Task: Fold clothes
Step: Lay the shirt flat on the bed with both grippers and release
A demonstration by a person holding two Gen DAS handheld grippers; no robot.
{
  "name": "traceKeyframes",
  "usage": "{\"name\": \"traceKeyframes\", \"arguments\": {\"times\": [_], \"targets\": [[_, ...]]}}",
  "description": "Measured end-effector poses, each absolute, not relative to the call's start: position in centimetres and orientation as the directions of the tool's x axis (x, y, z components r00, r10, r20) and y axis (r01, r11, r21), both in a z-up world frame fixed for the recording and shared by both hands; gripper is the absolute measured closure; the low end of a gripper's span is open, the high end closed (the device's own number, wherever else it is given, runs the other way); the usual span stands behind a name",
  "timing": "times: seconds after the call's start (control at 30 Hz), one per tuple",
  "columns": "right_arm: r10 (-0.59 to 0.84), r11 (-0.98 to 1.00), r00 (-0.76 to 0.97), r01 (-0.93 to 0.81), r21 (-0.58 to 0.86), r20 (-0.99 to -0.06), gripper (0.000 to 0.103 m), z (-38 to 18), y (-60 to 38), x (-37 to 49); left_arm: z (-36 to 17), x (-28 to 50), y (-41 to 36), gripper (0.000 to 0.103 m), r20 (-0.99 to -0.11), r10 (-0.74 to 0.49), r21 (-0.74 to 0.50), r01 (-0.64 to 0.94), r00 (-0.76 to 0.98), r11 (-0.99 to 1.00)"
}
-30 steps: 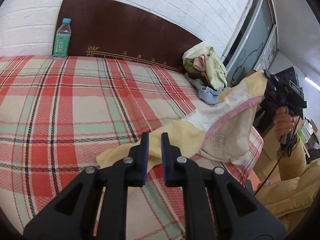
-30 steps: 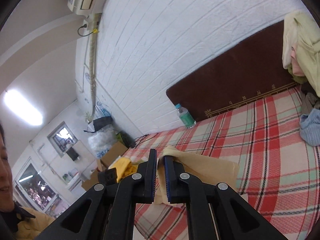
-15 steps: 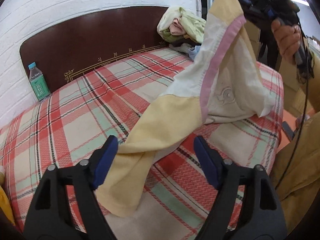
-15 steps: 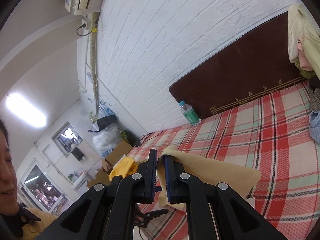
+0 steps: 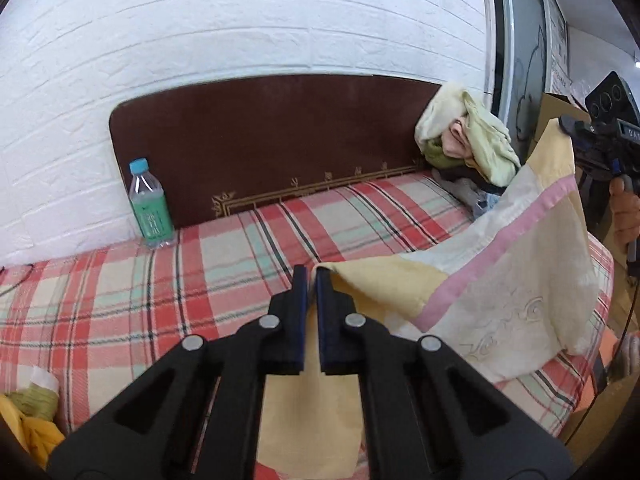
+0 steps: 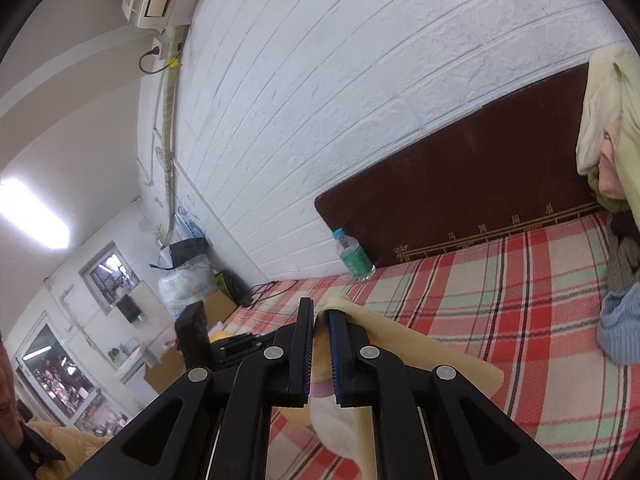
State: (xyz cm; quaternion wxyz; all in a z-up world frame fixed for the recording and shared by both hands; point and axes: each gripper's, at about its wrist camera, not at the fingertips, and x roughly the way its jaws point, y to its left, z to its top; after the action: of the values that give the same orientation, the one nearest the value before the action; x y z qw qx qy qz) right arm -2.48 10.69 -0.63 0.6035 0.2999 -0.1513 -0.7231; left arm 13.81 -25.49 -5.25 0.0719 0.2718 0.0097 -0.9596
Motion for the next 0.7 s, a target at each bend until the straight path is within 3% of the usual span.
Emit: {"name": "traceKeyframes", "arguments": {"times": [0.17, 0.3, 0.4, 0.47, 0.5, 0.57, 0.6, 0.7], "targets": [[-0.92, -0.365, -0.203, 0.754, 0.546, -0.335, 0.096, -1.1, 6.8, -9.5, -4.1, 8.0, -27.5, 0.097, -0.527, -0.195, 0.017, 0.219, -0.827, -0.975], [-0.856, -0.49, -0.268, 0.695, 0.527, -0.443, 0.09, -4.1, 3.7, -15.5, -6.8, 3.9, -29.4, 0.097, -0.606, -0.189, -0.053, 0.276, -0.773, -0.96], [-0.828, -0.49, -0.212, 0.724, 0.486, -0.519, 0.078, -6.4, 3.3, -14.2, -9.5, 4.3, -28.7, 0.097, -0.659, -0.092, -0.12, 0.225, -0.747, -0.967], [-0.804, -0.486, -0.175, 0.743, 0.46, -0.568, 0.057, -8.0, 3.1, -13.3, -10.8, 6.4, -27.2, 0.092, -0.676, -0.015, -0.153, 0.161, -0.737, -0.975], [-0.791, -0.484, -0.157, 0.753, 0.446, -0.592, 0.054, -8.7, 3.0, -12.9, -11.5, 7.6, -26.4, 0.085, -0.685, 0.022, -0.169, 0.13, -0.728, -0.977], [-0.77, -0.45, -0.12, 0.798, 0.401, -0.626, 0.048, -9.8, 3.5, -10.3, -12.7, 10.2, -25.0, 0.028, -0.711, 0.077, -0.201, 0.097, -0.699, -0.975], [-0.76, -0.424, -0.1, 0.824, 0.374, -0.642, 0.044, -10.2, 3.9, -8.6, -13.3, 11.5, -24.2, 0.02, -0.72, 0.106, -0.22, 0.081, -0.686, -0.972], [-0.728, -0.395, -0.076, 0.859, 0.325, -0.681, 0.041, -11.4, 5.5, -4.3, -14.7, 15.1, -22.2, 0.019, -0.715, 0.215, -0.329, 0.048, -0.665, -0.943]]}}
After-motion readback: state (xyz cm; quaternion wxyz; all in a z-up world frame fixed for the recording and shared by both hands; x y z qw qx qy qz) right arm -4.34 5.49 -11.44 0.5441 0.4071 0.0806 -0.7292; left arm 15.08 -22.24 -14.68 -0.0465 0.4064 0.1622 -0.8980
